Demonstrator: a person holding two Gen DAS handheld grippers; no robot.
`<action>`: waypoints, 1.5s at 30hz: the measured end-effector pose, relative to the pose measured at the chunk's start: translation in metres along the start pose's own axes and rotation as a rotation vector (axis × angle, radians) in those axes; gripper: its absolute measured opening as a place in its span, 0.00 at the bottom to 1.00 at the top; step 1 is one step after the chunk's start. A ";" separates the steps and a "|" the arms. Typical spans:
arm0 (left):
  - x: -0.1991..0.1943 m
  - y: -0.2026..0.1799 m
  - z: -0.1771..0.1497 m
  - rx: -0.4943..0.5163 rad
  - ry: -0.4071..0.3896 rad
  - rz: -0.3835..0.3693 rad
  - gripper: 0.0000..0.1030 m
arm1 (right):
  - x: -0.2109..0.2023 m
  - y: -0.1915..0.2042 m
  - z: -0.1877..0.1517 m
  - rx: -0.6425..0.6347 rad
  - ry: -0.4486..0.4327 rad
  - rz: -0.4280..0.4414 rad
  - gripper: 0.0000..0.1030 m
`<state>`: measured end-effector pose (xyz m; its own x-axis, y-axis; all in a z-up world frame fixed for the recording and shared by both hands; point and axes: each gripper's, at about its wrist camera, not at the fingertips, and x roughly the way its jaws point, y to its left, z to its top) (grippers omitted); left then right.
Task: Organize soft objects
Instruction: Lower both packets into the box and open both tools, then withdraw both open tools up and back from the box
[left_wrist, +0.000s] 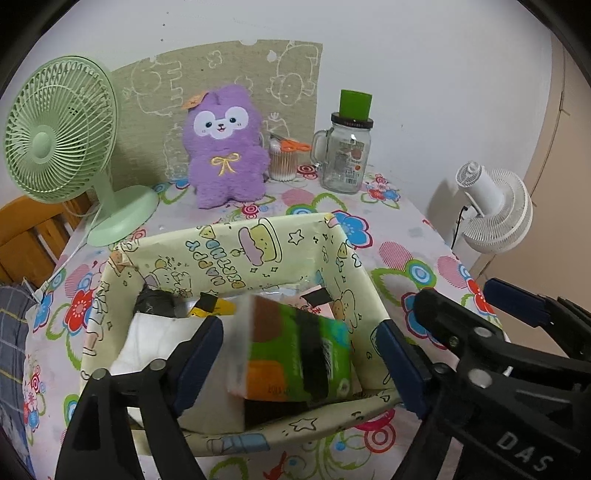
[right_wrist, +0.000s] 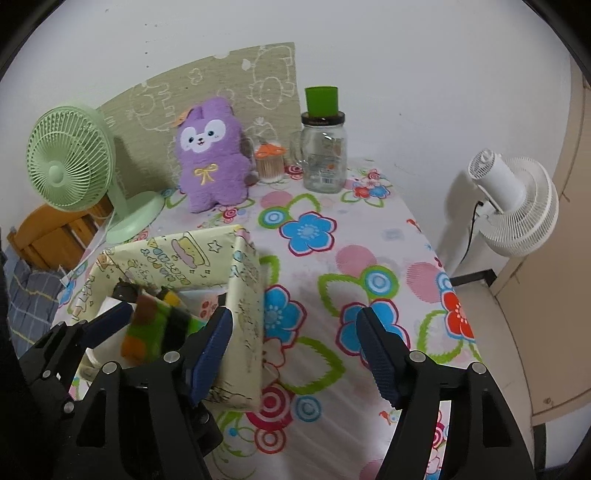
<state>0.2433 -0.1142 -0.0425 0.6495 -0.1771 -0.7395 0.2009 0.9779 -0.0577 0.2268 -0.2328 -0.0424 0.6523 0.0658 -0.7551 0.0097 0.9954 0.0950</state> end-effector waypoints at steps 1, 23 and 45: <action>0.000 0.000 0.000 0.001 -0.002 0.004 0.86 | 0.000 -0.002 -0.001 0.004 0.004 0.001 0.73; -0.042 0.029 -0.018 -0.027 -0.041 0.064 1.00 | -0.016 0.016 -0.008 -0.035 -0.021 0.037 0.86; -0.093 0.069 -0.064 -0.092 -0.062 0.116 1.00 | -0.050 0.049 -0.040 -0.078 -0.062 0.061 0.89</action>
<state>0.1501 -0.0232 -0.0202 0.7087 -0.0664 -0.7024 0.0559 0.9977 -0.0379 0.1646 -0.1849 -0.0259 0.6956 0.1245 -0.7075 -0.0892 0.9922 0.0869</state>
